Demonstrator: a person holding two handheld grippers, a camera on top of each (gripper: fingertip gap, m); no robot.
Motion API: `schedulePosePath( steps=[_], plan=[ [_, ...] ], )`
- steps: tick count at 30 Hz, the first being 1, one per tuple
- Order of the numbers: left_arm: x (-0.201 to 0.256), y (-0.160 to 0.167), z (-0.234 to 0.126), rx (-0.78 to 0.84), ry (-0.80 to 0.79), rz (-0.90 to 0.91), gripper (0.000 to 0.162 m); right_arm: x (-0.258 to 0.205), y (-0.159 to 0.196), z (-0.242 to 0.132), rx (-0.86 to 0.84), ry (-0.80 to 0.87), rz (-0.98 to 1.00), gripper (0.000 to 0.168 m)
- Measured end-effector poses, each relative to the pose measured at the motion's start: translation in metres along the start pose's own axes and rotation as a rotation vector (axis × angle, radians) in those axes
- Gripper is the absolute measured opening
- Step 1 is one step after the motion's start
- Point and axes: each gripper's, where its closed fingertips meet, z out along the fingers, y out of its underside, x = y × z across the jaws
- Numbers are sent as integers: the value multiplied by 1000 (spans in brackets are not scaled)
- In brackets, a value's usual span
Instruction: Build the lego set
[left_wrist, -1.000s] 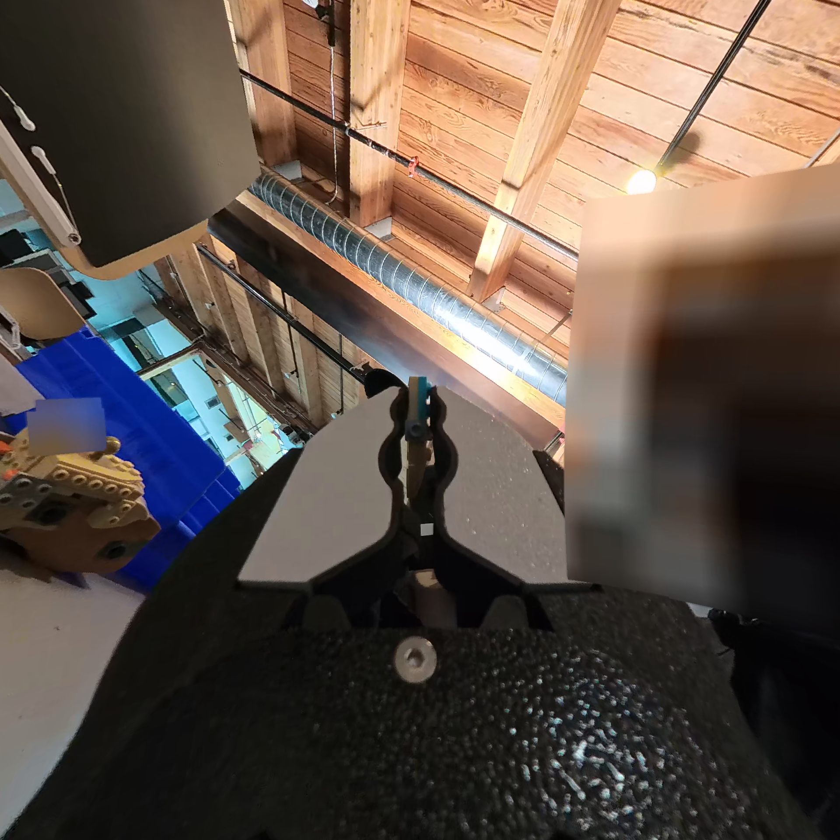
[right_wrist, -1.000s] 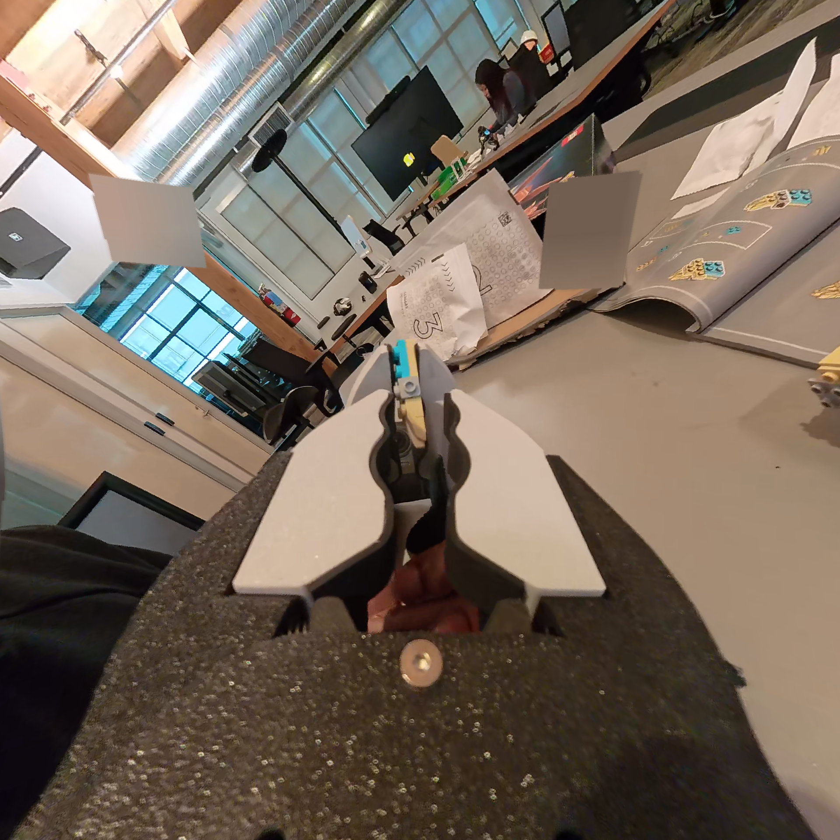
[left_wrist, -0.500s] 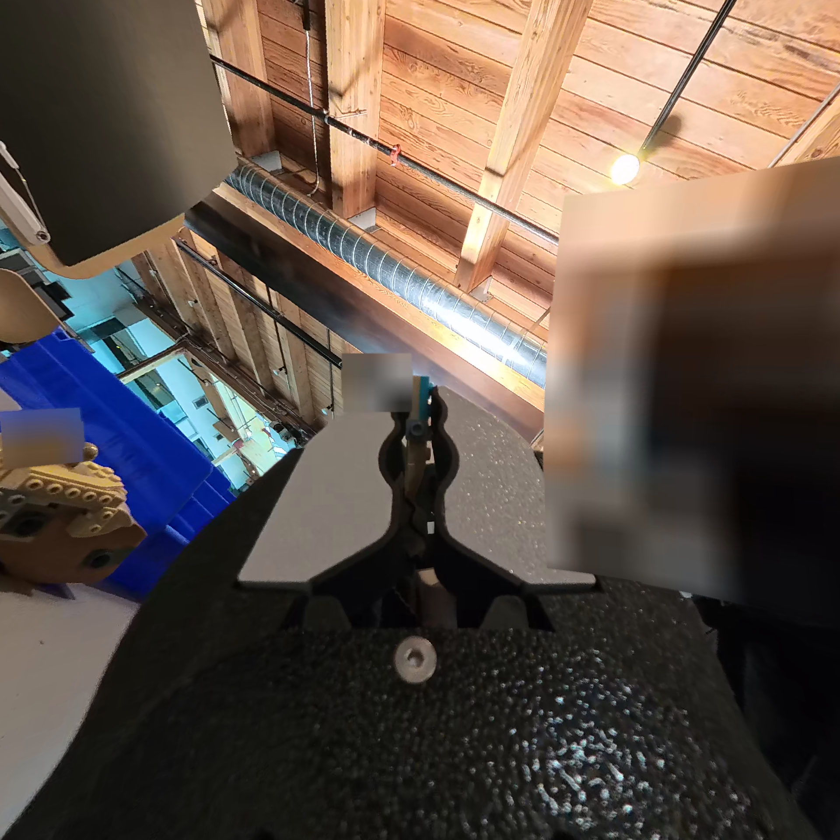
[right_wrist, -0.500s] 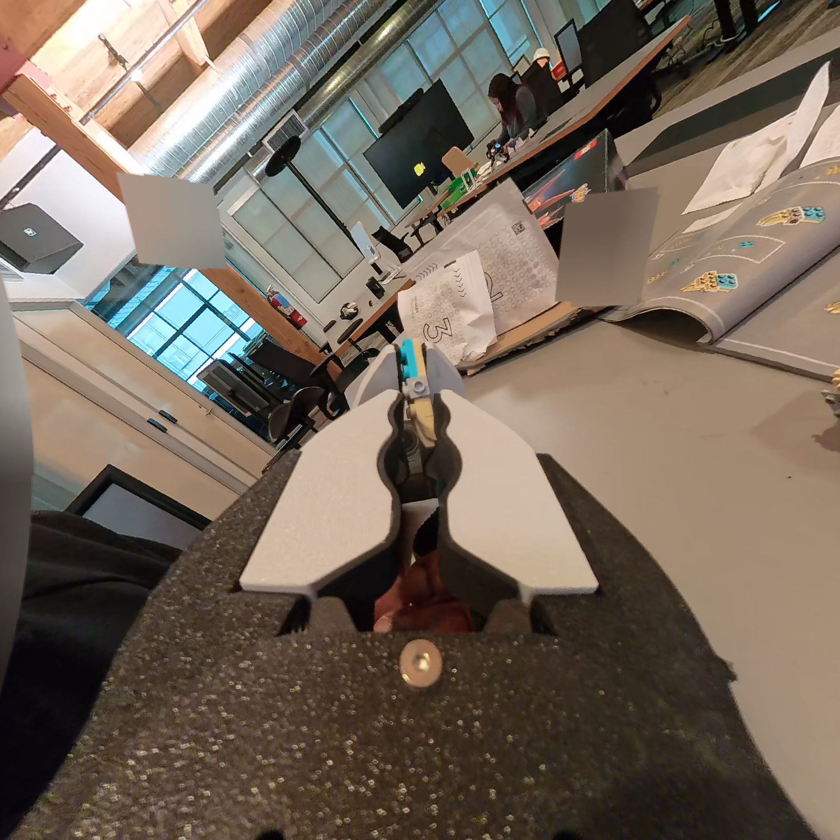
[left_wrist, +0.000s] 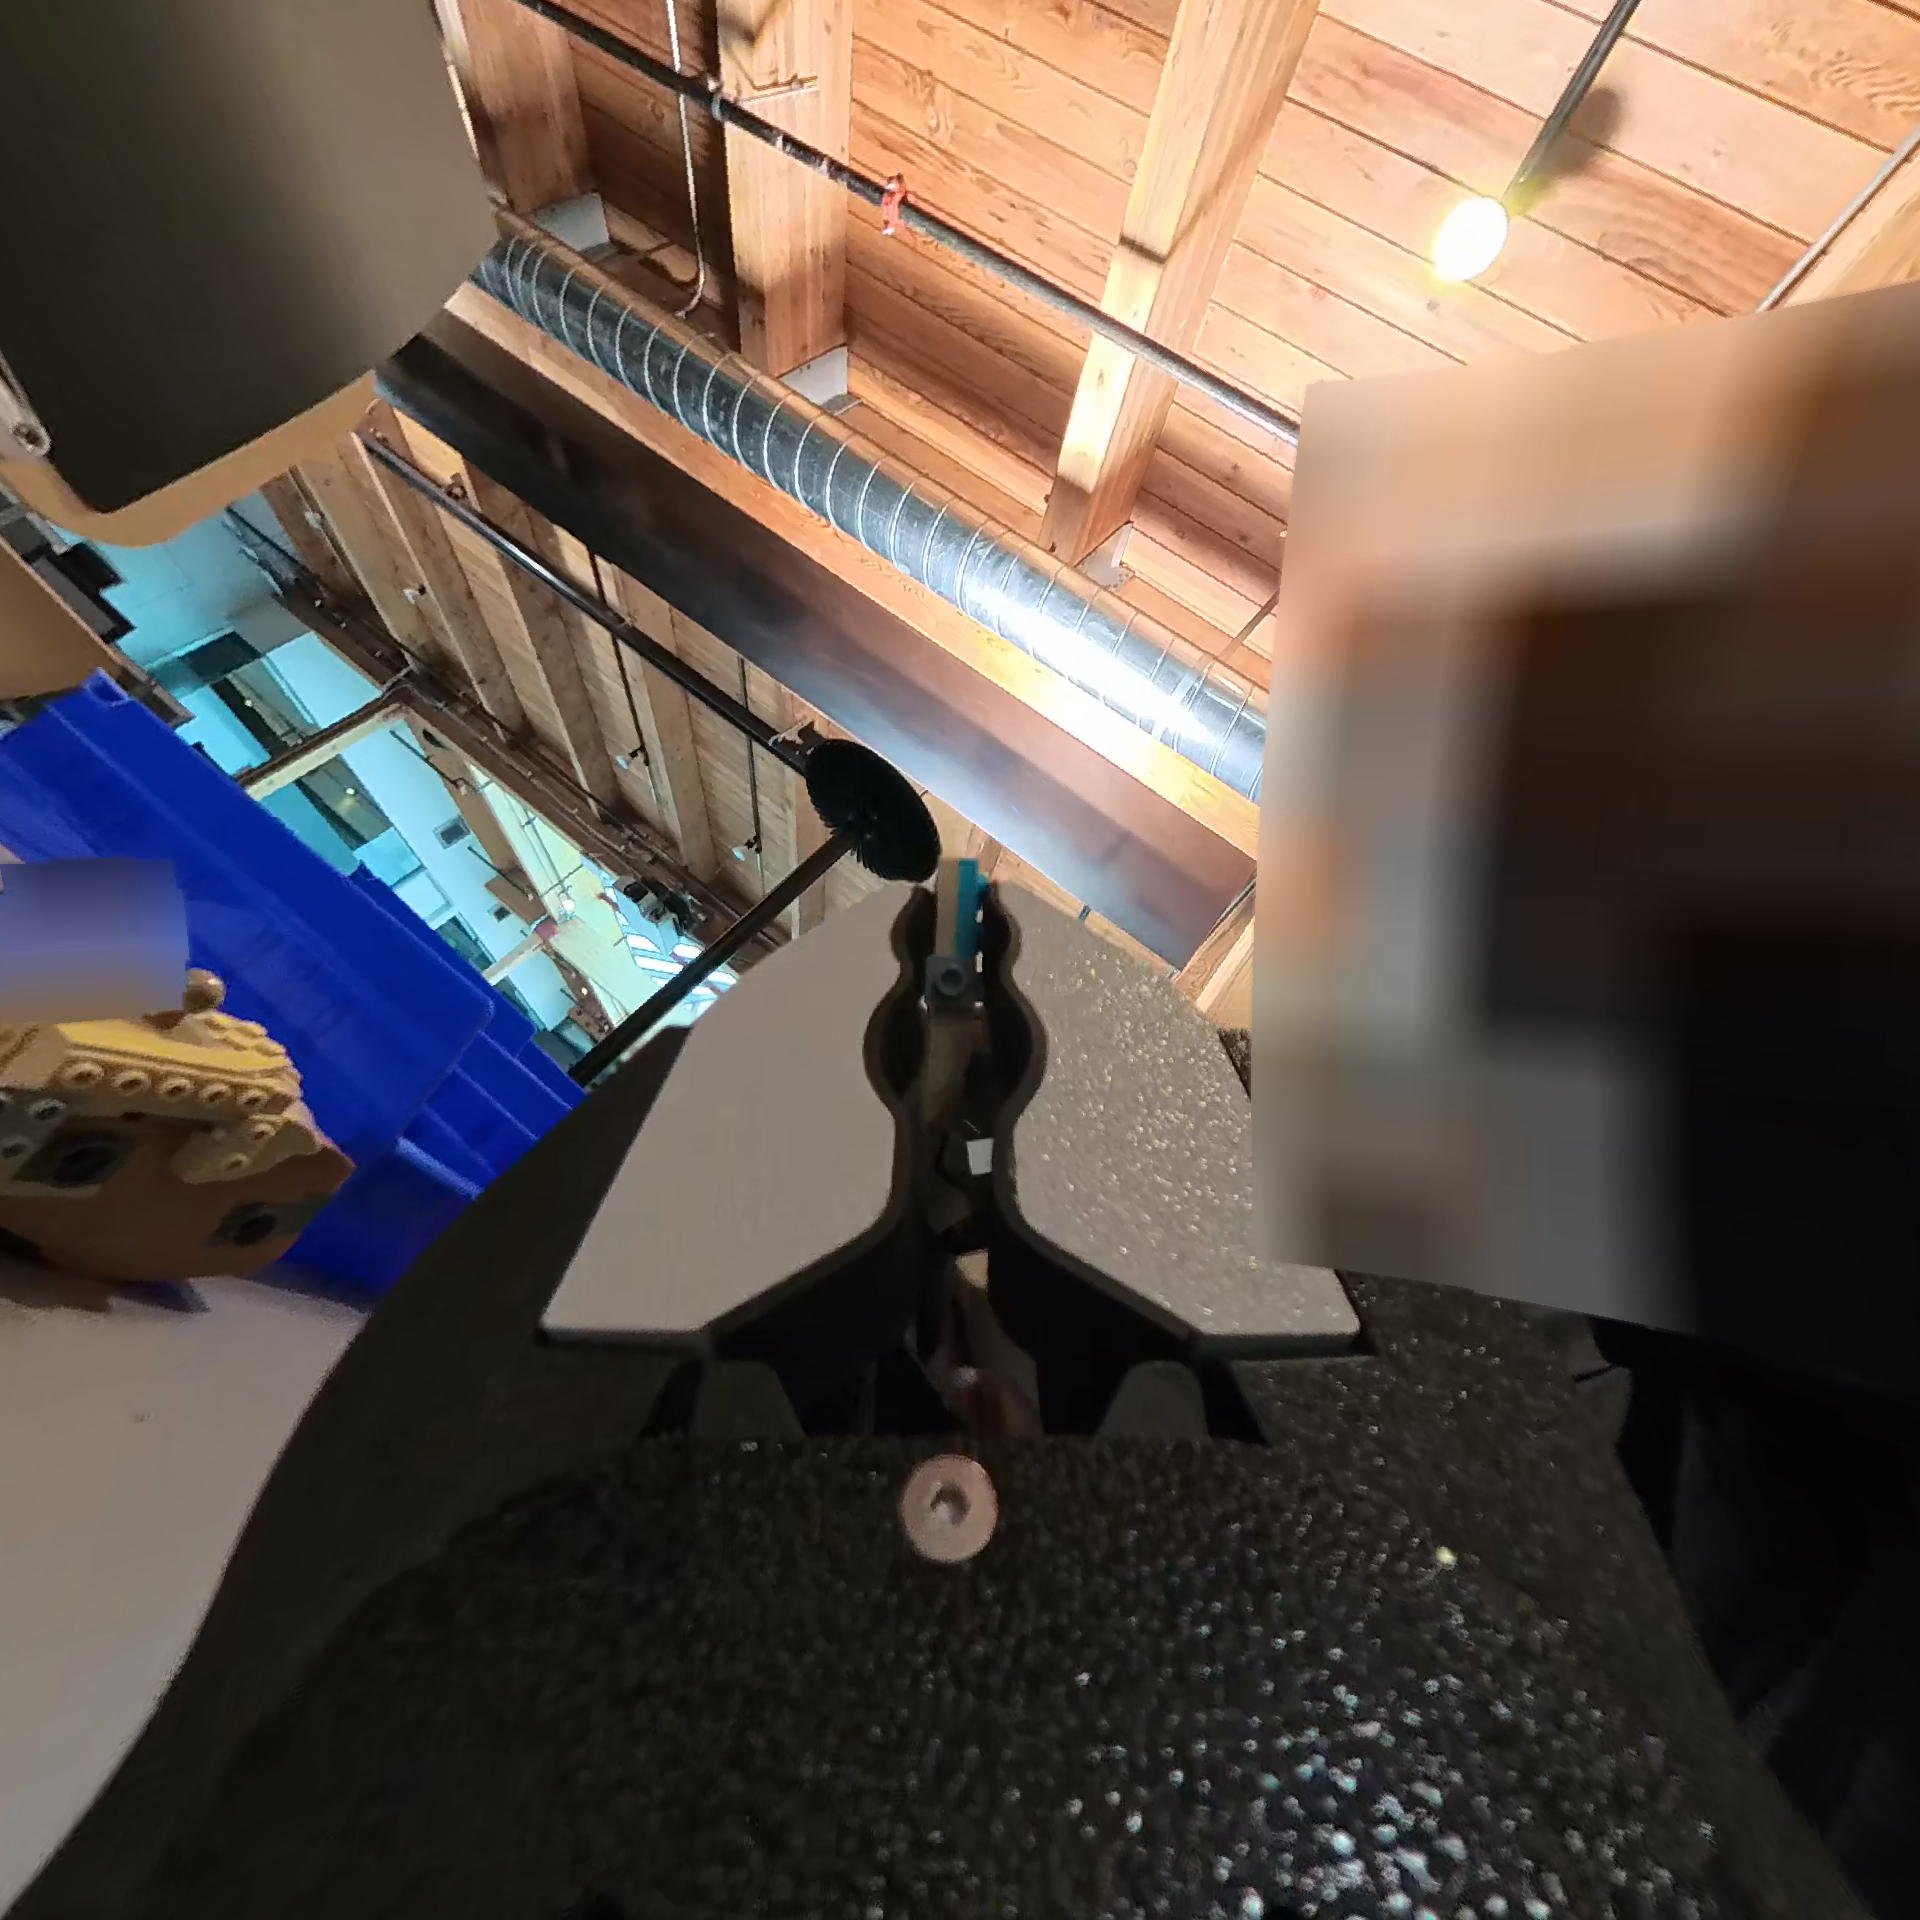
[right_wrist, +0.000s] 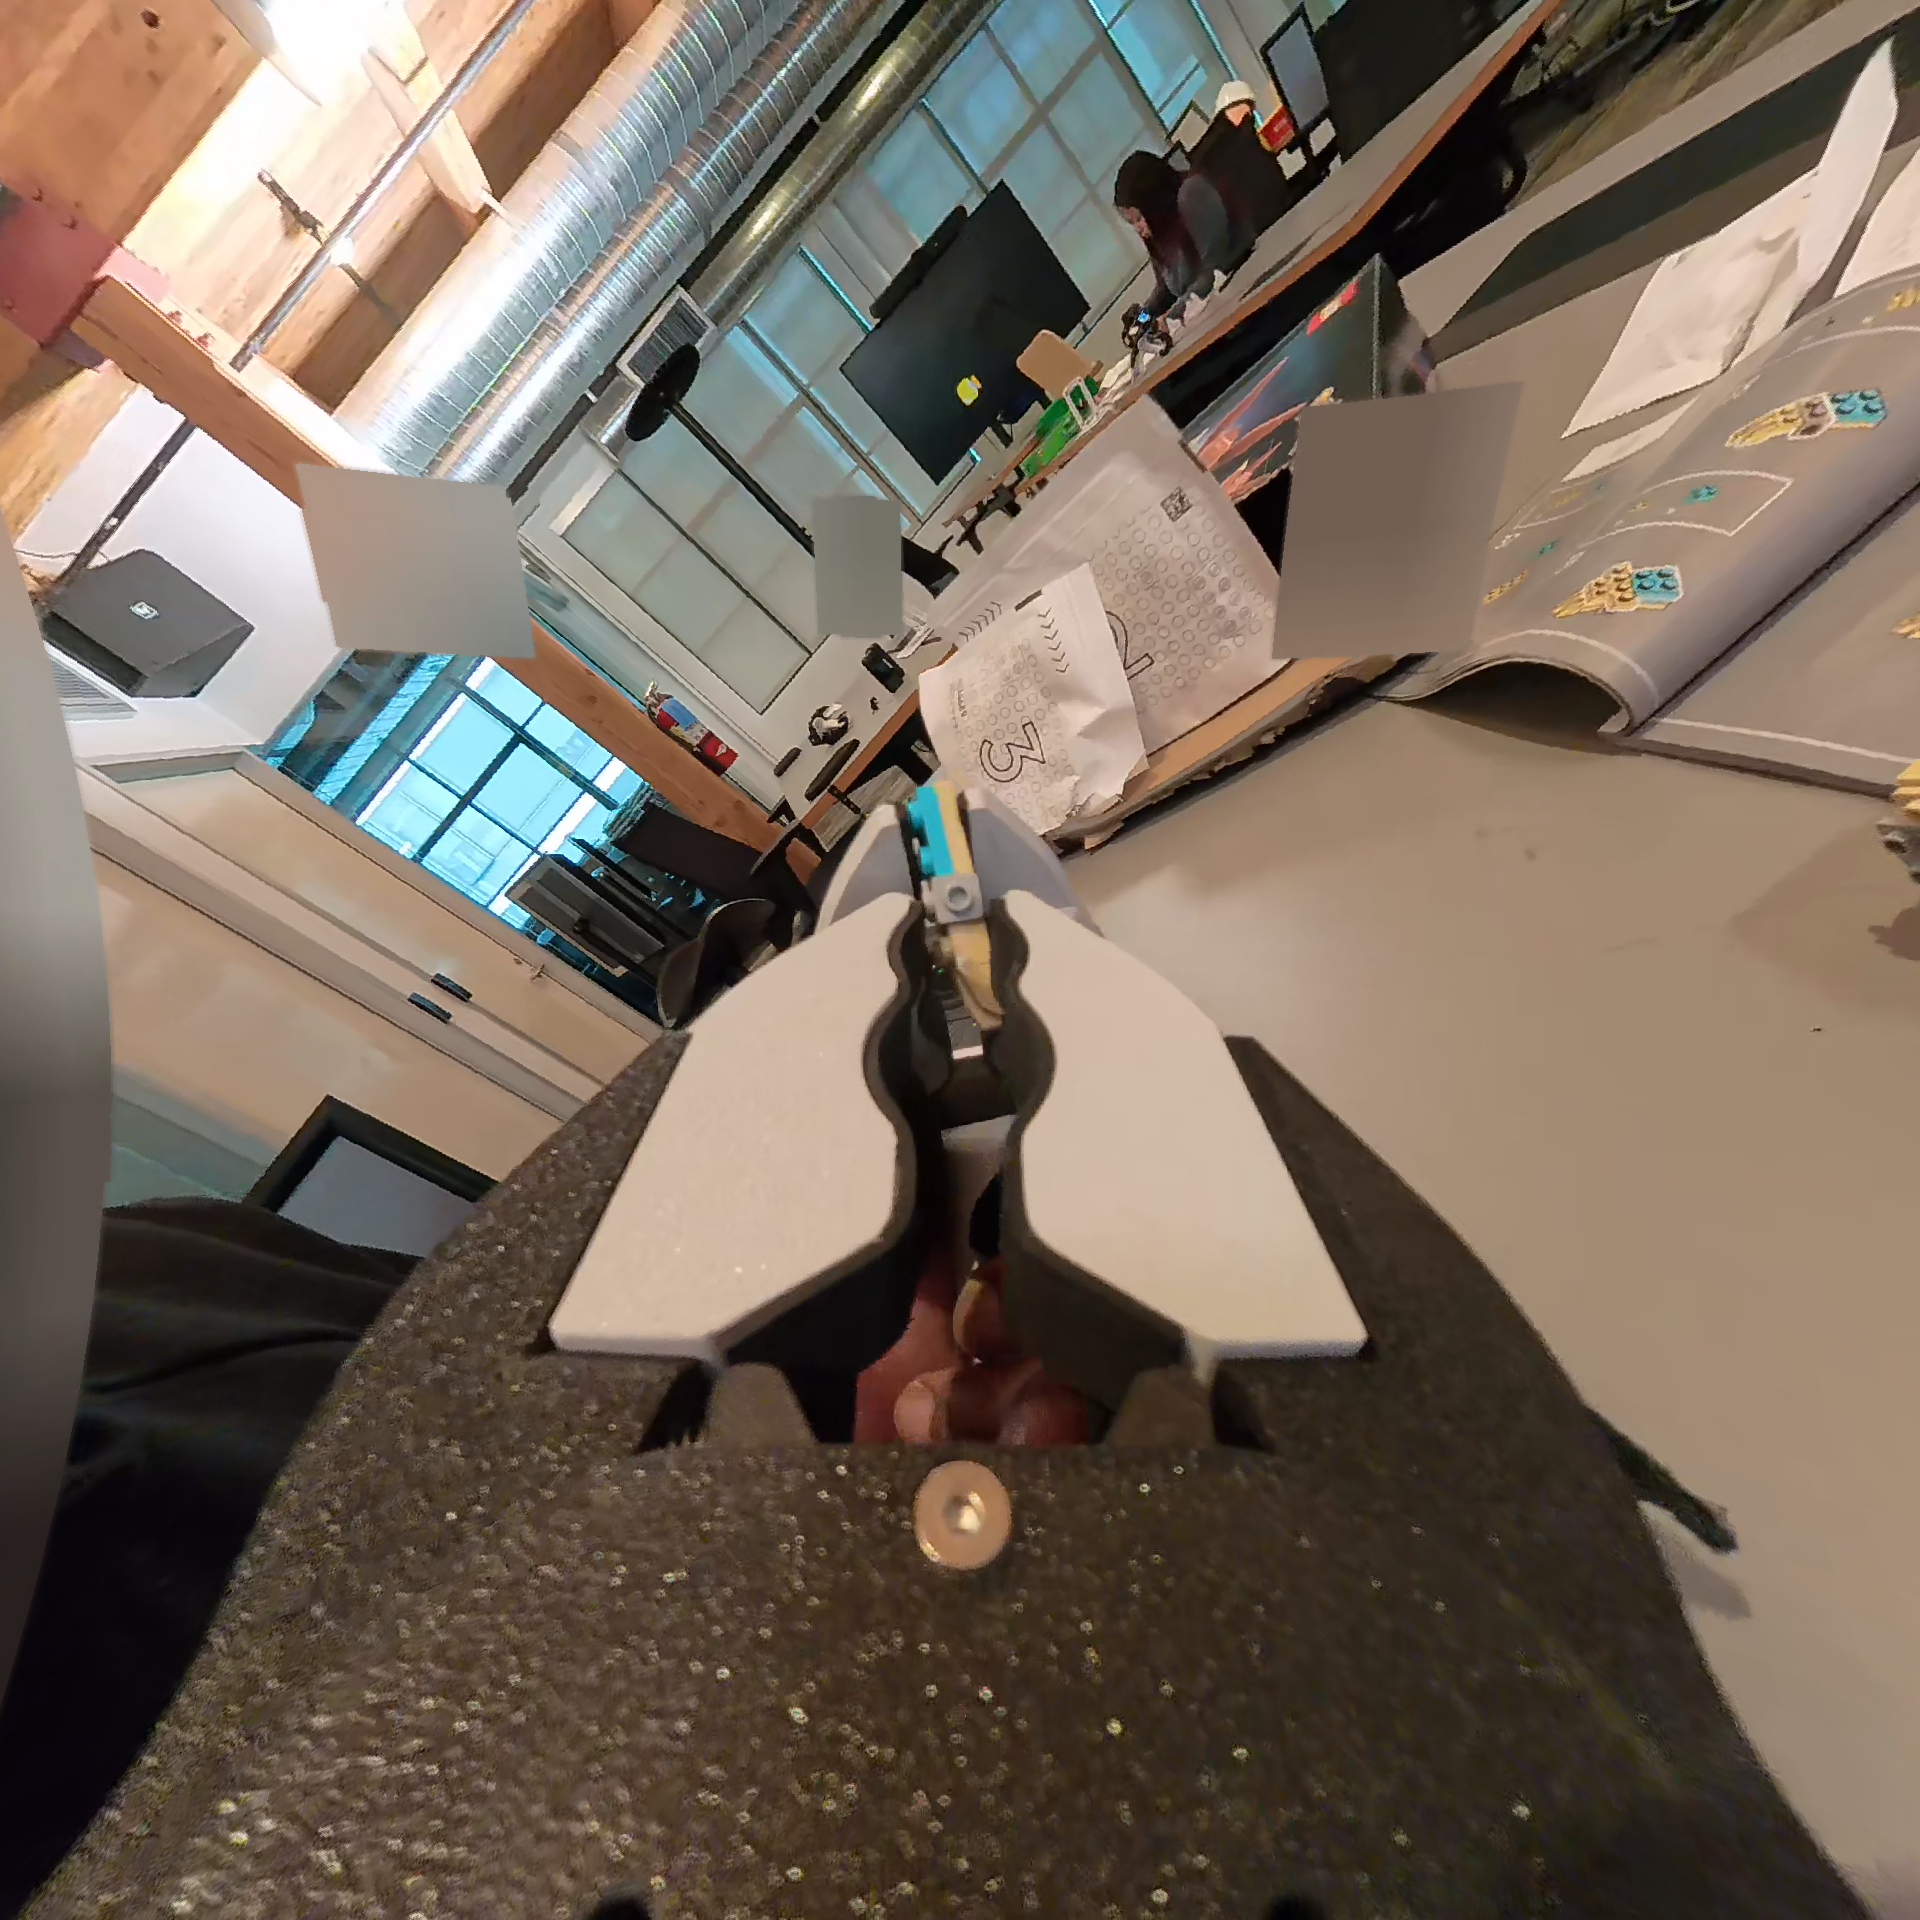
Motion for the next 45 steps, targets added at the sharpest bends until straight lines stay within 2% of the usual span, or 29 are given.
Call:
schedulePosePath(
  steps=[11, 33, 36, 38, 40, 42, 45],
  plan=[
    [-5, 2, 1, -11, -7, -108, 8, 3, -1, -1, -9, -39, 17, 9],
    [-10, 6, 1, -54, -39, -106, 8, 6, 2, -3, 18, -117, 83, 8],
    [-26, 6, 0, -87, -119, -162, 8, 19, 2, -3, 24, -110, 132, 9],
    [-41, 1, -3, -82, -197, -196, 8, 28, 9, -2, -24, -96, 134, 27],
    [-48, -8, -5, -87, -236, -190, 8, 33, 14, -5, -55, -77, 114, 32],
    [-62, -8, -7, -162, -341, -165, 8, 40, 18, -11, -73, -33, 56, 31],
    [-79, 9, -13, -372, -488, -152, 8, 56, 20, -22, -116, 58, -57, 29]
  ],
)
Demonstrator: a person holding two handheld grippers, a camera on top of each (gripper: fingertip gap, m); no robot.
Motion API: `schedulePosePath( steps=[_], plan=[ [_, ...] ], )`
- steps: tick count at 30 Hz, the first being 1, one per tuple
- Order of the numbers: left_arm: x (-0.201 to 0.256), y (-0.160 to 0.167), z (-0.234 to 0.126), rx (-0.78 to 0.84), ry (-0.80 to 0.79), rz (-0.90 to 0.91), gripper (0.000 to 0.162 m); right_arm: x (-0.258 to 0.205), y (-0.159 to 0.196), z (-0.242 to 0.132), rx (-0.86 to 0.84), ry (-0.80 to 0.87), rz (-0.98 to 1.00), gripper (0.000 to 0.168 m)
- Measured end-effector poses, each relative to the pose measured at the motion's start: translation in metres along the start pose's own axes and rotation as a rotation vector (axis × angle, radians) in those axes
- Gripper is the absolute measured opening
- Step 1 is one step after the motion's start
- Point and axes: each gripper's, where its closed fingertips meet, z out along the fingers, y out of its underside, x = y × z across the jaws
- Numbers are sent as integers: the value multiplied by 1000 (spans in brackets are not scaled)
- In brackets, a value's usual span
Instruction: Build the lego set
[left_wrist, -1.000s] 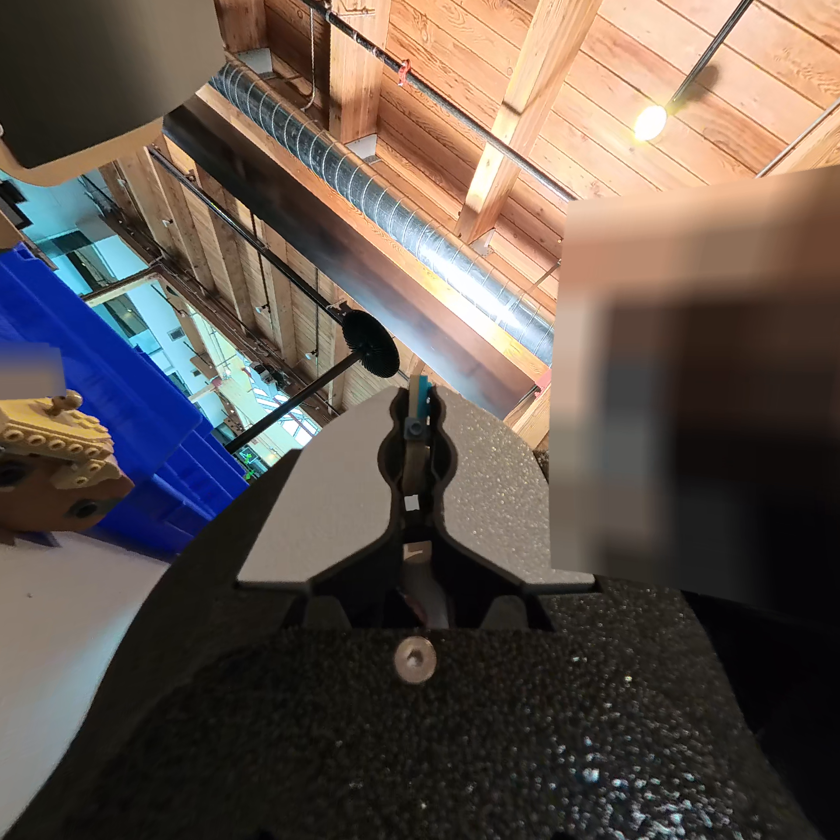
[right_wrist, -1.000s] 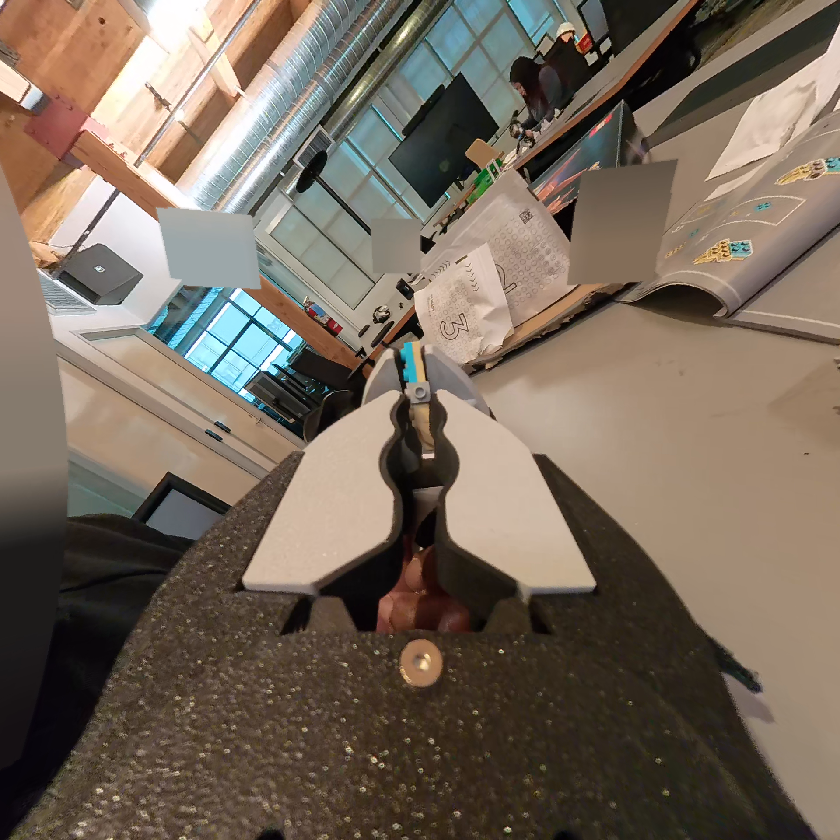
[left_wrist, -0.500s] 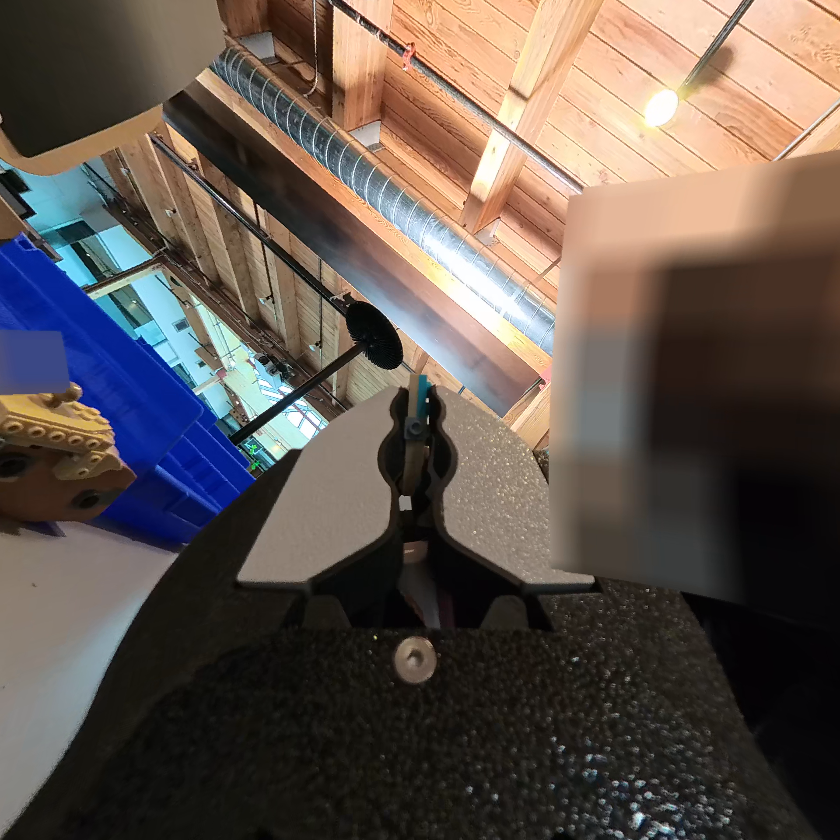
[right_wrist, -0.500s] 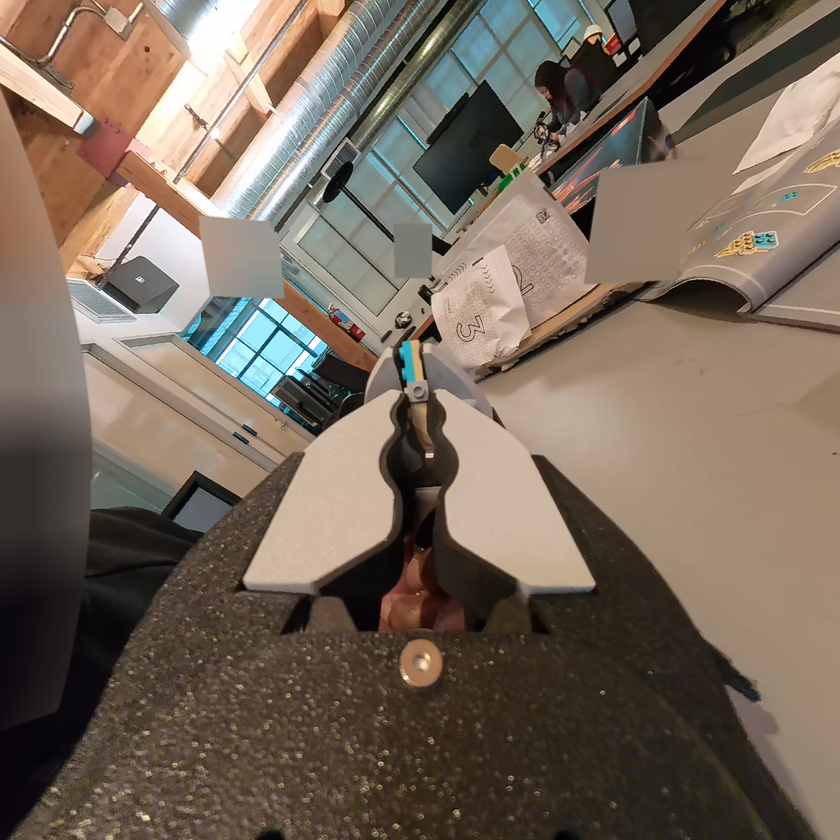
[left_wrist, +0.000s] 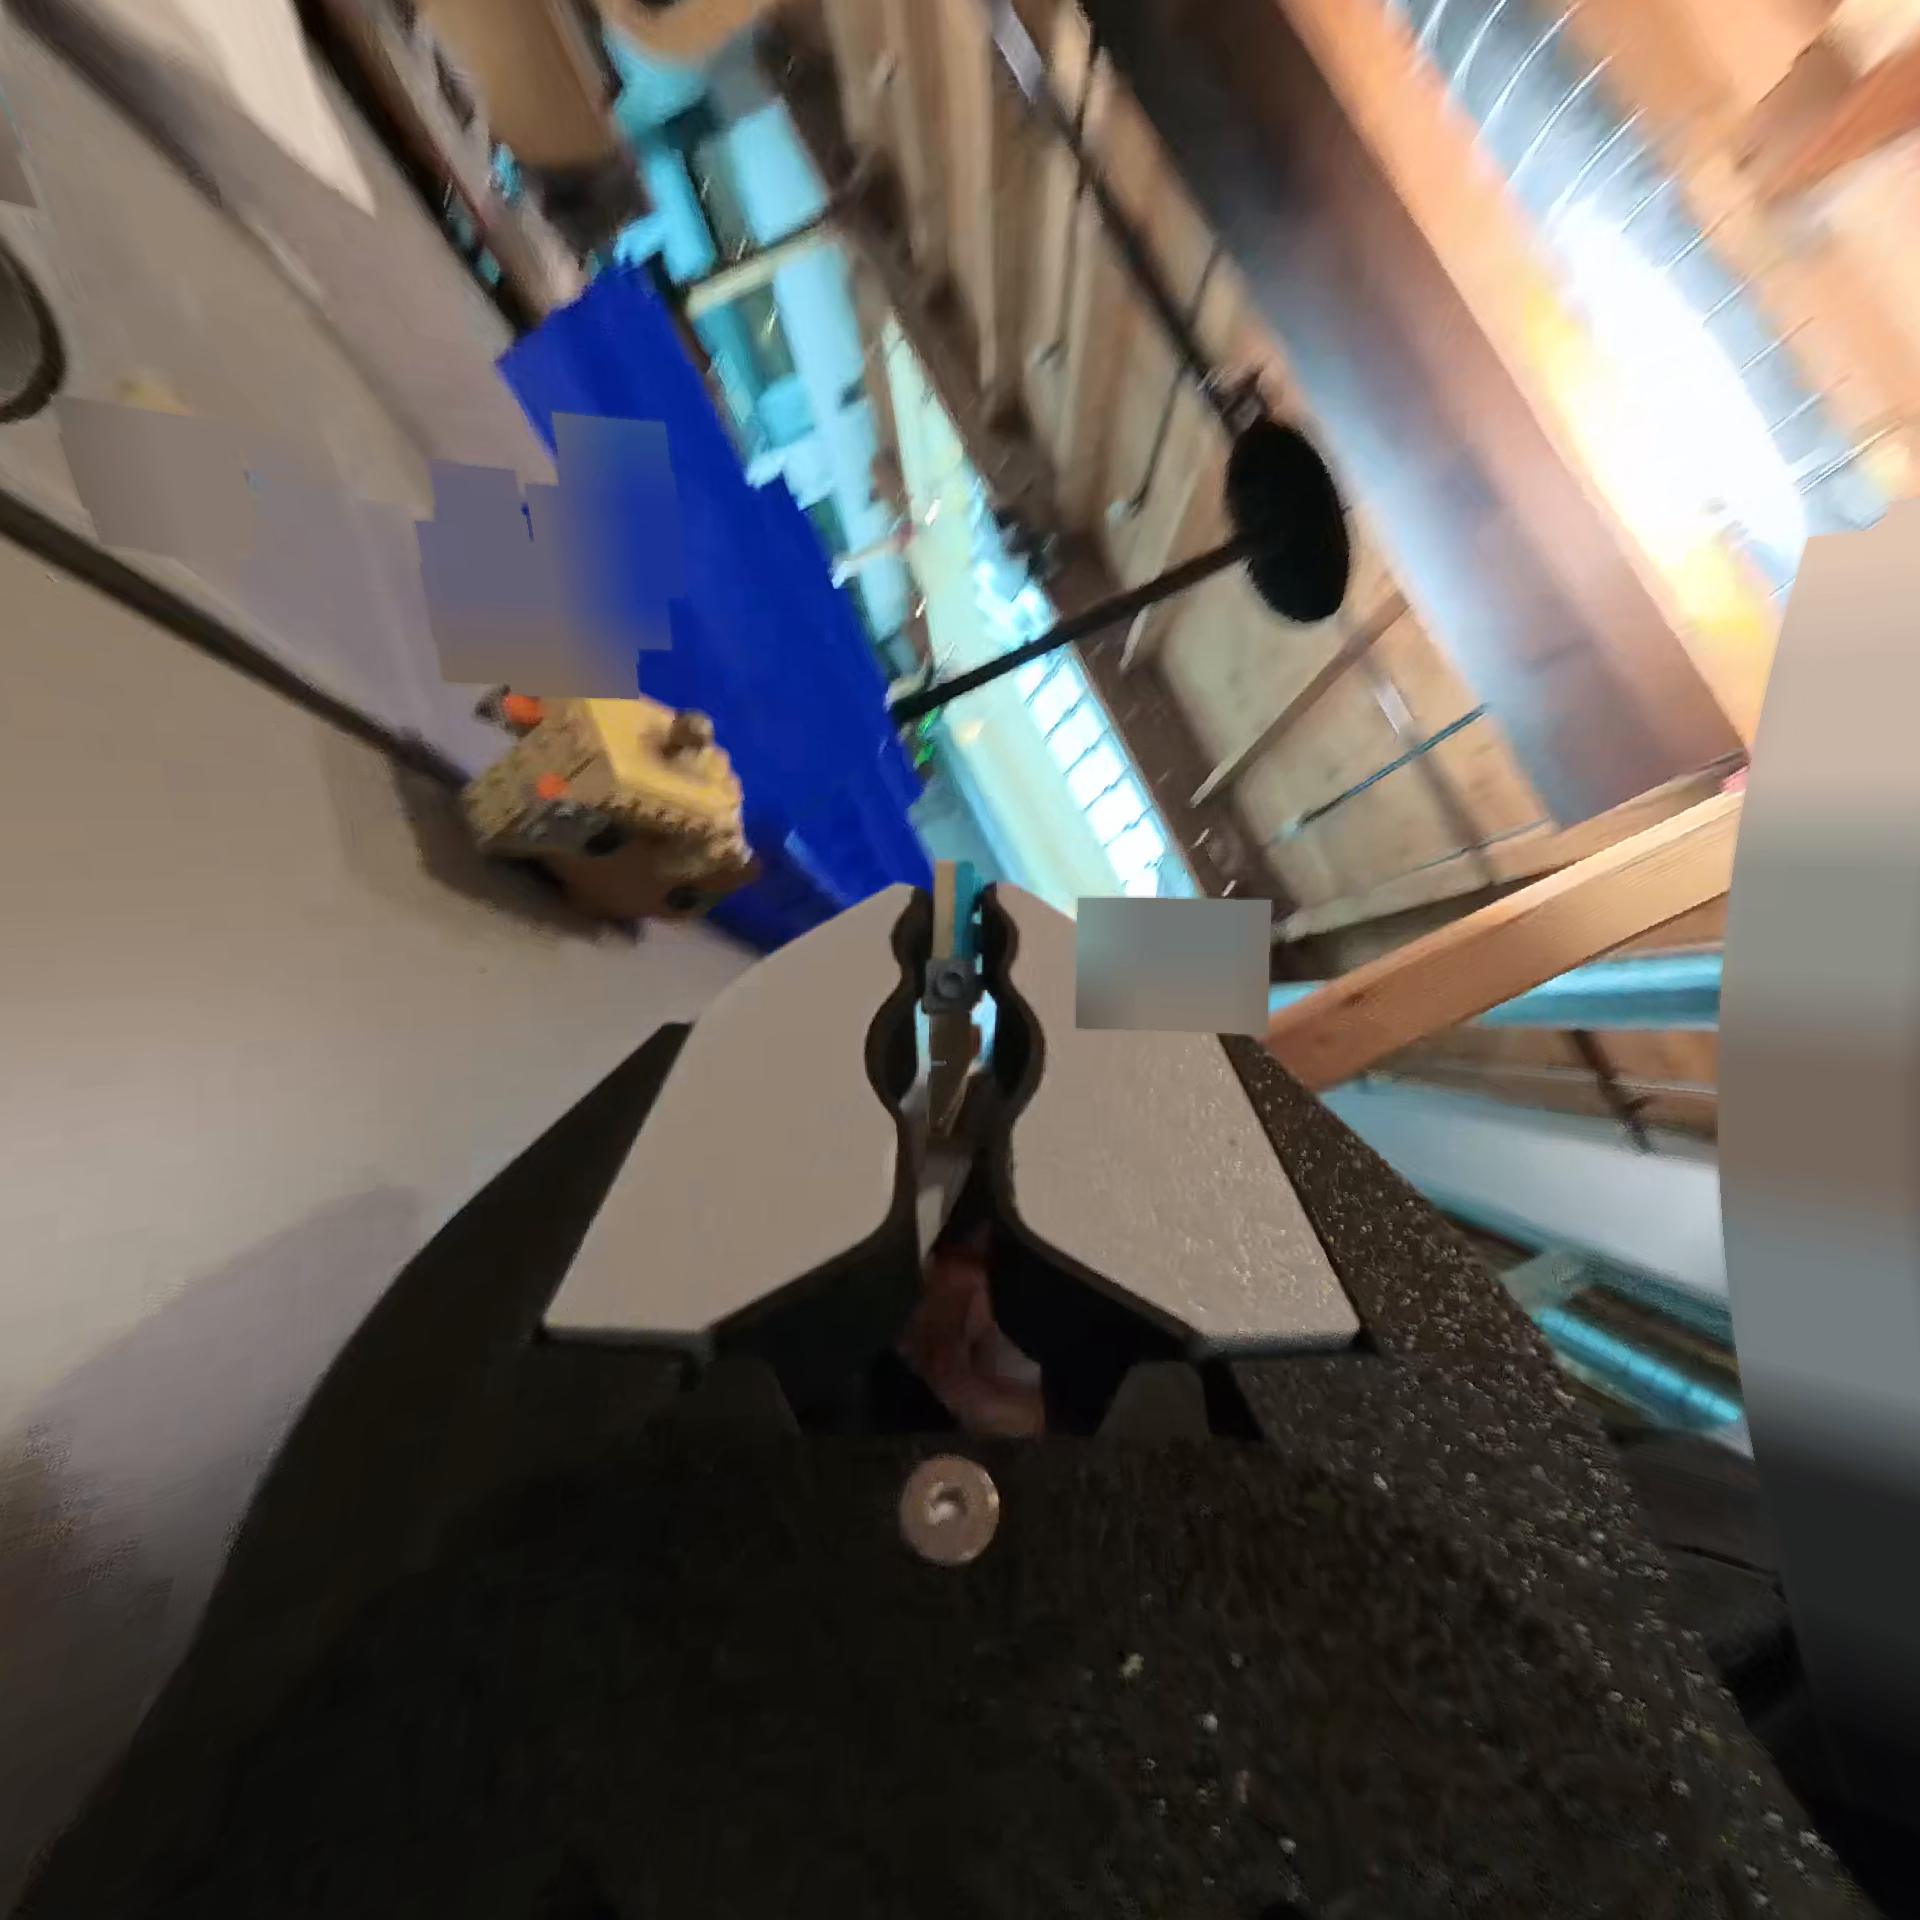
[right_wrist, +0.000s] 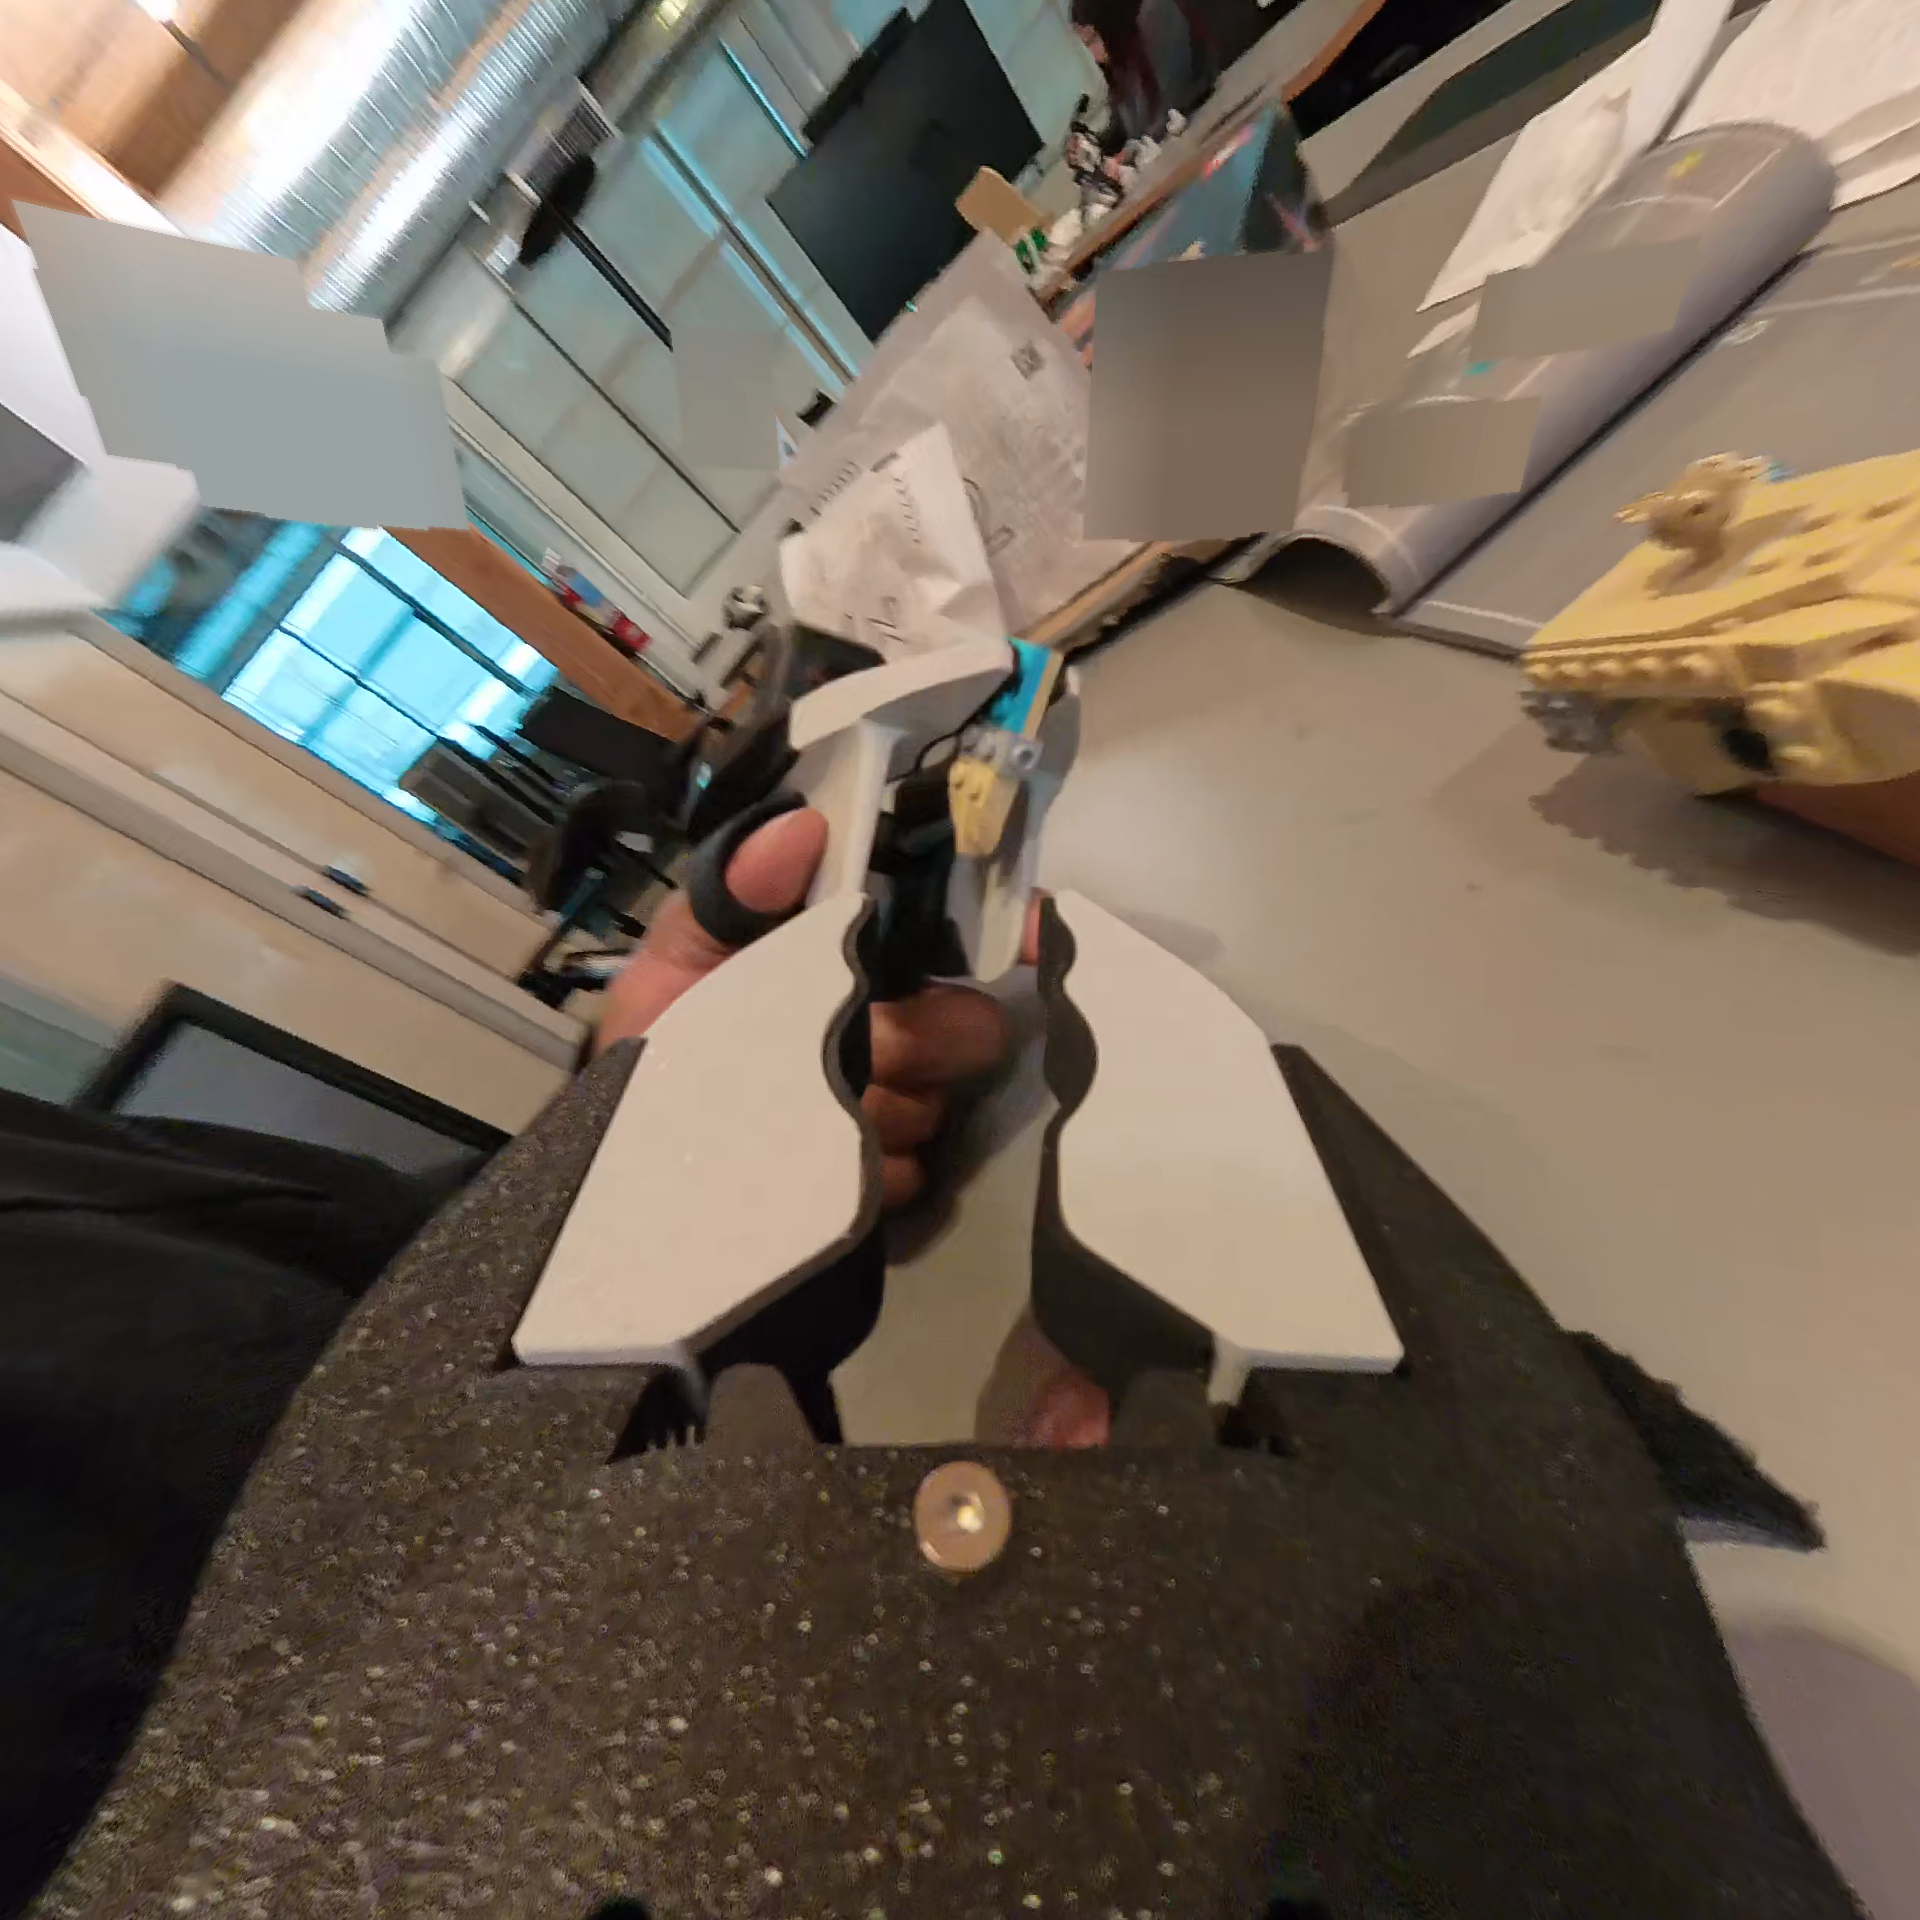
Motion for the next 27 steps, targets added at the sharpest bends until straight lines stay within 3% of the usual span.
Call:
schedulePosePath(
  steps=[7, 14, 18, 27],
  plan=[
    [-29, 56, -2, -547, -173, 51, 8, 48, 4, -33, -146, 243, -257, 27],
    [-56, 72, -17, -950, -327, 305, 11, 59, 6, -52, -192, 253, -251, 23],
    [-64, 69, -14, -1010, -365, 363, 20, 59, 3, -58, -173, 233, -225, 22],
    [-71, 37, -11, -908, -379, 460, 41, 58, 3, -61, -167, 195, -203, 22]
  ],
)
